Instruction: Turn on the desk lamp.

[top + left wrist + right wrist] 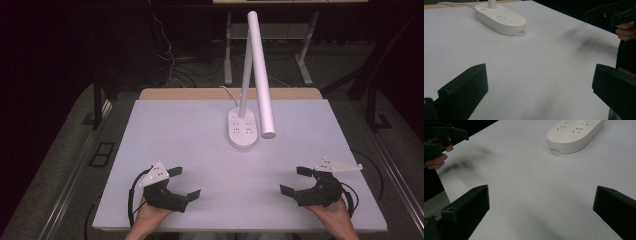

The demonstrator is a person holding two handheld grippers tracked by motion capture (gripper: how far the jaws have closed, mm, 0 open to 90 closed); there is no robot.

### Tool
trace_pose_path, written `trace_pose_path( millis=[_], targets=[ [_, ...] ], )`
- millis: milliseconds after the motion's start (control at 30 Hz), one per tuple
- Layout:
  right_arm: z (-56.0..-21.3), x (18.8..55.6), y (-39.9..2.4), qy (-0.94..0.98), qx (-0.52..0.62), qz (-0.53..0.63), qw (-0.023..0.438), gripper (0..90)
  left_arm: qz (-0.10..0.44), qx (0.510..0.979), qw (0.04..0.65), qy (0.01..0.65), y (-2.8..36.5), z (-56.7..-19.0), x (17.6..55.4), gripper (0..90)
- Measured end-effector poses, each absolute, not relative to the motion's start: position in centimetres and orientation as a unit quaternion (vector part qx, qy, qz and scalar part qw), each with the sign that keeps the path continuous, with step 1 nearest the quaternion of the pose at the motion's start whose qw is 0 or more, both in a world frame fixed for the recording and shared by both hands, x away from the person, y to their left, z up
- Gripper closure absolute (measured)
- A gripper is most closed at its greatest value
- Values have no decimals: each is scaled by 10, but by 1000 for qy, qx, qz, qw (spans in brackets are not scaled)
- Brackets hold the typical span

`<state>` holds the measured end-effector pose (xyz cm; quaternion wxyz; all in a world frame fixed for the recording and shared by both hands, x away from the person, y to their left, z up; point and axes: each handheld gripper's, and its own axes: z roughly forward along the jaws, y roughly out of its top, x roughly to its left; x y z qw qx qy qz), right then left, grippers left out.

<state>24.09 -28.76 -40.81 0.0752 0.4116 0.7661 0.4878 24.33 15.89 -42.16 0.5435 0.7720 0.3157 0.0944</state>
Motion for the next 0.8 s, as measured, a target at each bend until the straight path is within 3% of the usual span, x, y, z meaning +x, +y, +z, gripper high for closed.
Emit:
trace_pose_path(
  millis=[800],
  targets=[
    [-408,241,-288,772,413,479,69,3,87,774,544,314,158,-423,244,0]
  ],
)
